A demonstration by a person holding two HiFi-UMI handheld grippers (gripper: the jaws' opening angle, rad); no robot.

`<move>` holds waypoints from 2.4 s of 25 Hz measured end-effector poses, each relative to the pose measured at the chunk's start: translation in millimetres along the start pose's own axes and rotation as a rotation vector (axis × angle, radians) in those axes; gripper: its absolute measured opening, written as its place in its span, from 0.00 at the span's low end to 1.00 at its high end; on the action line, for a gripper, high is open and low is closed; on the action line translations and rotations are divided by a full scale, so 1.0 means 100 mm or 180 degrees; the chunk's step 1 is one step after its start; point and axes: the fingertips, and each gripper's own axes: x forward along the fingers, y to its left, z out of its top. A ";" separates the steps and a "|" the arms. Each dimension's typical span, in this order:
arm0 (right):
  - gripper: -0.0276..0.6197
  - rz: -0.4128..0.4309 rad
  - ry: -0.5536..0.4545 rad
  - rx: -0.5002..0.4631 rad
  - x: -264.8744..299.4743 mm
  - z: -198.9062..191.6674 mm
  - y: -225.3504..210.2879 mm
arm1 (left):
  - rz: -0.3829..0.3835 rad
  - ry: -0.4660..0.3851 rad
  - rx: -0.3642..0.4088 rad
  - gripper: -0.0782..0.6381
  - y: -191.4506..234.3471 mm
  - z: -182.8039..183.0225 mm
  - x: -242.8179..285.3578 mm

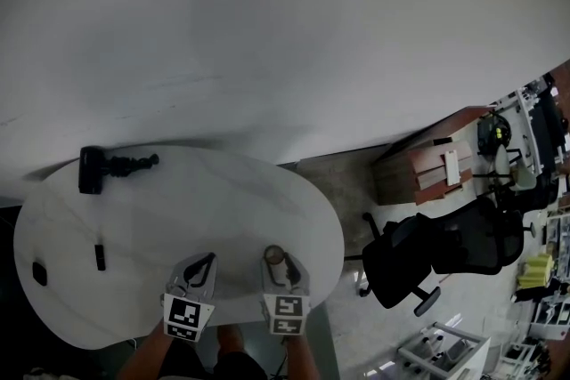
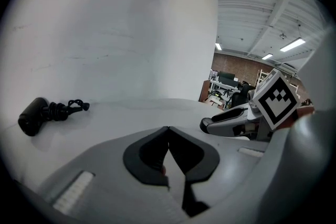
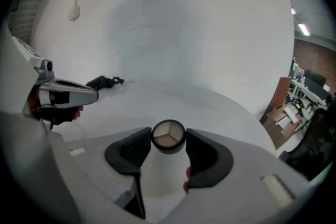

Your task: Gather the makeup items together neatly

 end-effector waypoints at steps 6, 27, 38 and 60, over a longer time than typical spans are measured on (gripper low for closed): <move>0.37 0.0021 0.0106 -0.0006 0.15 -0.07 -0.06 | 0.0003 0.0075 -0.0021 0.12 0.02 -0.07 0.10; 0.41 0.0005 0.0104 0.0068 0.03 0.03 -0.05 | 0.0128 -0.0090 -0.0010 0.12 0.08 0.16 -0.12; 0.41 0.0271 -0.0539 -0.0191 -0.42 0.93 0.45 | 0.0577 -0.0551 0.0040 0.12 0.45 0.77 -0.81; 0.27 0.1411 -0.1247 -0.1072 -0.96 1.98 2.64 | 0.1960 -0.1075 -0.0299 0.12 1.54 0.79 -2.77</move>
